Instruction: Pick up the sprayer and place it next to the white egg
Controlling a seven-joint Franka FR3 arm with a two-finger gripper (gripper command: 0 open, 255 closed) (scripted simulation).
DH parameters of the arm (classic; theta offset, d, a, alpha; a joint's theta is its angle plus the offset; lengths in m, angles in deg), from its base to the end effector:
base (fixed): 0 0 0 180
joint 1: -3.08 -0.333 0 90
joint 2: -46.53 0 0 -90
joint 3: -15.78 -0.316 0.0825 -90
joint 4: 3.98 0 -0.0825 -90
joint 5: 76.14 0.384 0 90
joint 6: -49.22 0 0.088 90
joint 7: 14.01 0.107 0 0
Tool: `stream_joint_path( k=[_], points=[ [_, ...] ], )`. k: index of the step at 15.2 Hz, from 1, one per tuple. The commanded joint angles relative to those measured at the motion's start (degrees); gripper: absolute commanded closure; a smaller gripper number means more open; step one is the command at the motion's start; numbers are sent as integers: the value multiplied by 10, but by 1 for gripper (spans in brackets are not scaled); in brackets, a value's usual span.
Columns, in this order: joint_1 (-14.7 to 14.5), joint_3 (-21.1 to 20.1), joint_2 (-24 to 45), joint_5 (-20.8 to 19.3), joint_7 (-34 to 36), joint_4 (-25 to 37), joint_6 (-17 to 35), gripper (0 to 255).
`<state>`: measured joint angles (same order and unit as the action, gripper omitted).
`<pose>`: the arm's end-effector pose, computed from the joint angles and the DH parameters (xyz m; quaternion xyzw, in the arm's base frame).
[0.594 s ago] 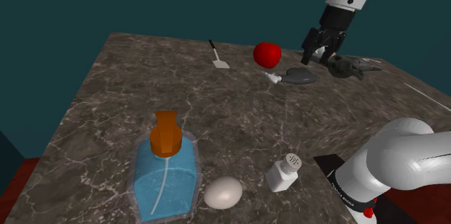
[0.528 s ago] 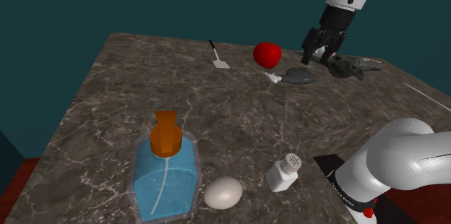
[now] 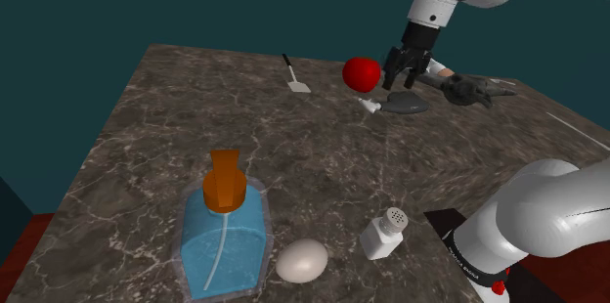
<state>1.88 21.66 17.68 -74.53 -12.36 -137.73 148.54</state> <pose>0.3883 -0.0333 0.5146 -0.9967 0.0505 0.0491 0.0394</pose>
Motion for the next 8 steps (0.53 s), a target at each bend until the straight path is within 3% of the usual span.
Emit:
stream_joint_path(
  k=[1, 8],
  points=[
    [-1, 13, 45, 1, -25, 15, 27, 0],
    [-6, 38, 175, 20, -91, 68, 92, 0]
  ],
)
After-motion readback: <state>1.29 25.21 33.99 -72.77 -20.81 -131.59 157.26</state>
